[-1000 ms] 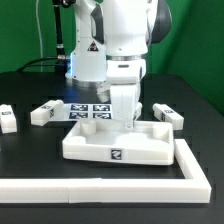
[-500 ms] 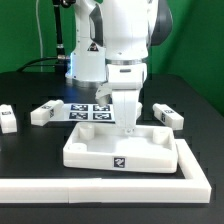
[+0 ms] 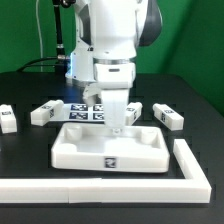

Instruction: Assemble desk

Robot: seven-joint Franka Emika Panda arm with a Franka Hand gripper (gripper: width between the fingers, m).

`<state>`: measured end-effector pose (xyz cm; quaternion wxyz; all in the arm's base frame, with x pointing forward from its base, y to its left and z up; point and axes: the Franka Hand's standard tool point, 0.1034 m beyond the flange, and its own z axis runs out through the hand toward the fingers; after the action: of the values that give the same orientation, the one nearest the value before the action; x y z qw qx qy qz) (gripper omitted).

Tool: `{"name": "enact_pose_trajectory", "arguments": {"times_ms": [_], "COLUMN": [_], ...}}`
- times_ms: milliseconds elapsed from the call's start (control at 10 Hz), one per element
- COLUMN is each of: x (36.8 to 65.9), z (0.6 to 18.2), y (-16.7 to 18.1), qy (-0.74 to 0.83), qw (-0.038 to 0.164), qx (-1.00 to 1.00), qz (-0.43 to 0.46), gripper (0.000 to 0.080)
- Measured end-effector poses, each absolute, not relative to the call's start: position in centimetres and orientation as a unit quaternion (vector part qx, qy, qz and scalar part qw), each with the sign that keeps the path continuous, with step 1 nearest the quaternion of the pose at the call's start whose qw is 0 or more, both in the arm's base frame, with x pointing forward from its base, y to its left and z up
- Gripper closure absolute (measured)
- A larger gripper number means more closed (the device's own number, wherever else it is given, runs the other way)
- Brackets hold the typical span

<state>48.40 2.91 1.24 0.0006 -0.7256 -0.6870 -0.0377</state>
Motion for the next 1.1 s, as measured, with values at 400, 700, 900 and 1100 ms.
{"name": "enact_pose_trajectory", "arguments": {"times_ms": [400, 700, 900, 1100], "x": [52.5, 52.6, 53.7, 53.8], "z": [1.3, 1.3, 1.3, 1.2], "y": [3.9, 3.9, 3.9, 3.9], "qy": [-0.680, -0.681, -0.684, -0.686], "qw": [0.000, 0.001, 0.005, 0.018], "qx": [-0.731, -0.731, -0.729, -0.727], "qz": [-0.044, -0.042, -0.035, -0.015], "gripper": [0.0741, 0.0741, 0.0741, 0.0741]}}
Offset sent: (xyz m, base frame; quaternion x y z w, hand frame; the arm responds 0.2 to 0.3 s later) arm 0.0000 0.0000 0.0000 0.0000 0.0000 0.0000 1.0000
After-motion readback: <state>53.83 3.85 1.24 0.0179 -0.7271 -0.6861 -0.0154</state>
